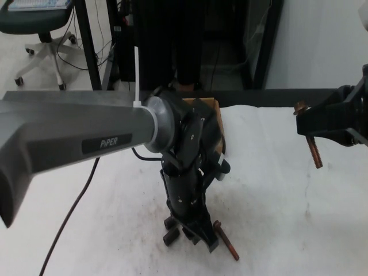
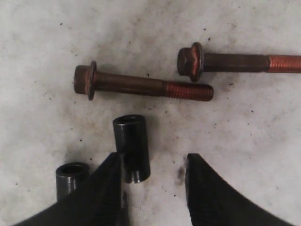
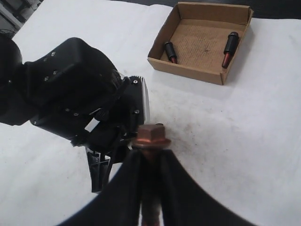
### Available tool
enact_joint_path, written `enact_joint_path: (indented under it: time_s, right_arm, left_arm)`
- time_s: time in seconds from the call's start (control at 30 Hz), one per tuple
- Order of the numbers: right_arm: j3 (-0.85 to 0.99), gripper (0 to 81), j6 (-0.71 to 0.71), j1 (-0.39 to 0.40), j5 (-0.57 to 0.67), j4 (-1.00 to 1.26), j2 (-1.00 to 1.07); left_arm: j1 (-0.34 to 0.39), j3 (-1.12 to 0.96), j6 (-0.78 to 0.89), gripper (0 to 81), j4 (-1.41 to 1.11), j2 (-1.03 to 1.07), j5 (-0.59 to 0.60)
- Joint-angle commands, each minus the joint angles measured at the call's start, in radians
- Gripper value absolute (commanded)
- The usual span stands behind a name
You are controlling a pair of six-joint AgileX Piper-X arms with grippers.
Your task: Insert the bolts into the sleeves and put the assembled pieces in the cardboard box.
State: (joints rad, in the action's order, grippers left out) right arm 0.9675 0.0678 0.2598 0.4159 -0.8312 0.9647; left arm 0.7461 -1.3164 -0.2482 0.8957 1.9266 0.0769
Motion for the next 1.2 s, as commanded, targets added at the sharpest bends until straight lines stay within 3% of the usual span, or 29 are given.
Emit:
enact_joint_path:
  time_s: [0.0,1.17]
  right_arm:
    - [0.0,0.8,0.001,-0.003,0.01,0.0,-0.008]
    - [0.0,0.8,0.001,-0.003,0.01,-0.002,-0.008]
  left_arm:
    - [0.0,-0.01,0.004,40.1,0.001,0.004,-0.019]
    - [-0.022,-0.01,0.001,40.1,-0.014,0.03,-0.019]
